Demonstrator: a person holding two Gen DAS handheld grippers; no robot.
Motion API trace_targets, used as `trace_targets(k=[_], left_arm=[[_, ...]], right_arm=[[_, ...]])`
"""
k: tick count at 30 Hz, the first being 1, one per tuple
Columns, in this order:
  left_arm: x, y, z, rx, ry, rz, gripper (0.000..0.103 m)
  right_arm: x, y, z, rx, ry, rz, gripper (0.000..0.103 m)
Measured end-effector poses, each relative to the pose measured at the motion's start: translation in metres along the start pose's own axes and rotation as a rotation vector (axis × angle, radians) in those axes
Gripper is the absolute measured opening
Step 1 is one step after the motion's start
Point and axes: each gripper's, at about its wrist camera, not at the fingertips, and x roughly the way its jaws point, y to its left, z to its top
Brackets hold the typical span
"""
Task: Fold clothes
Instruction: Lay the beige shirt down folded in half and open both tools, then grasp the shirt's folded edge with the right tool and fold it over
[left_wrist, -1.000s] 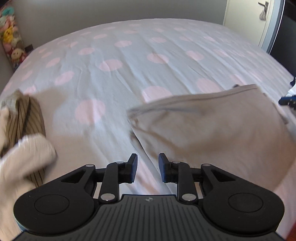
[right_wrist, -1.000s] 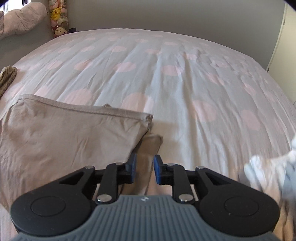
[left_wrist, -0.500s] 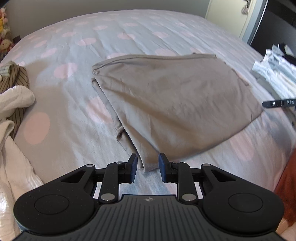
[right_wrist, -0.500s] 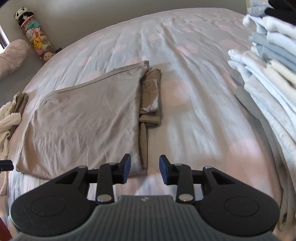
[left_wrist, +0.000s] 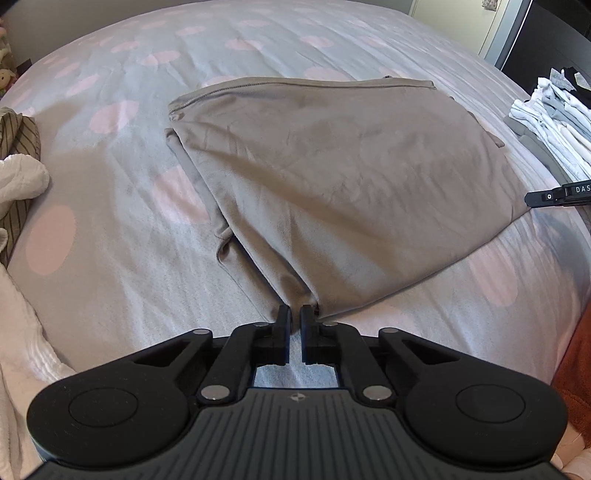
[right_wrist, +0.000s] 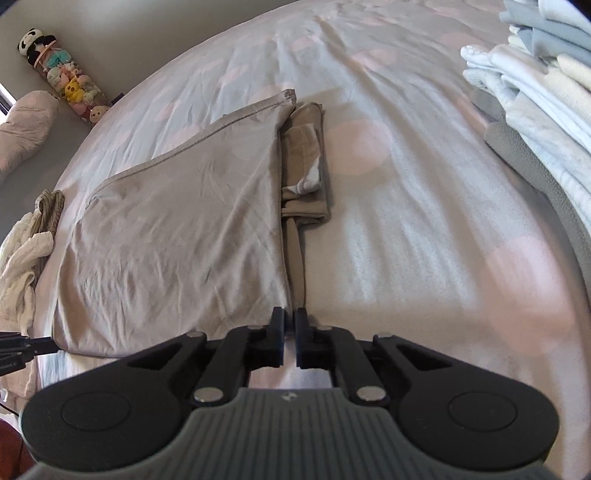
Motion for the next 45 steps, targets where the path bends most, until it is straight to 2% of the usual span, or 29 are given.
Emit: trace_targets(k=[4, 6, 8, 13, 16, 19, 21, 22, 26, 28, 31, 34, 37, 40, 42, 45], left_arm=[[-0.014, 0.004, -0.002, -0.031, -0.037, 0.063, 0.001], [-0.019, 0.009, -0.003, -0.058, -0.031, 0.090, 0.000], [-0.017, 0.010, -0.003, -0.056, 0.004, 0.105, 0.000], [0.002, 0.001, -0.003, 0.011, 0.132, 0.122, 0.001], [0.004, 0.004, -0.003, -0.007, 0.151, 0.118, 0.003], [0.002, 0.010, -0.004, -0.043, 0.150, 0.113, 0.009], [-0.002, 0.013, -0.004, -0.067, 0.130, 0.120, 0.023], [-0.004, 0.015, -0.003, -0.081, 0.117, 0.123, 0.026], [-0.019, 0.029, -0.003, -0.176, 0.035, 0.118, 0.034], [-0.026, 0.038, -0.002, -0.231, -0.013, 0.118, 0.043], [-0.032, 0.050, 0.002, -0.302, -0.077, 0.103, 0.044], [-0.032, 0.063, 0.013, -0.384, -0.142, 0.077, 0.044], [-0.023, 0.078, 0.029, -0.459, -0.199, 0.056, 0.045], [-0.004, 0.087, 0.047, -0.485, -0.210, 0.056, 0.045], [0.011, 0.089, 0.057, -0.482, -0.203, 0.067, 0.045], [0.031, 0.089, 0.066, -0.463, -0.224, 0.065, 0.045]], right_arm=[[-0.017, -0.004, -0.002, 0.026, -0.084, -0.042, 0.004], [-0.022, -0.008, -0.002, 0.044, -0.094, -0.047, 0.004], [-0.023, -0.008, -0.003, 0.046, -0.090, -0.057, 0.004], [-0.011, -0.004, -0.002, 0.012, -0.009, -0.088, 0.004], [-0.009, -0.008, -0.001, 0.051, 0.005, -0.152, 0.004], [-0.018, -0.019, 0.001, 0.124, -0.054, -0.108, 0.013], [-0.022, -0.023, 0.001, 0.153, -0.086, -0.075, 0.033], [-0.023, -0.024, 0.001, 0.161, -0.101, -0.065, 0.037], [-0.023, -0.025, 0.002, 0.186, -0.129, -0.019, 0.043], [-0.020, -0.028, 0.004, 0.208, -0.137, -0.007, 0.044], [-0.014, -0.035, 0.009, 0.272, -0.144, 0.042, 0.045], [-0.004, -0.038, 0.016, 0.322, -0.133, 0.091, 0.053], [0.006, -0.031, 0.033, 0.275, -0.129, 0.107, 0.059], [0.021, -0.023, 0.055, 0.219, -0.126, 0.096, 0.062], [0.031, -0.021, 0.069, 0.193, -0.125, 0.063, 0.065], [0.051, -0.026, 0.090, 0.173, -0.108, 0.037, 0.066]])
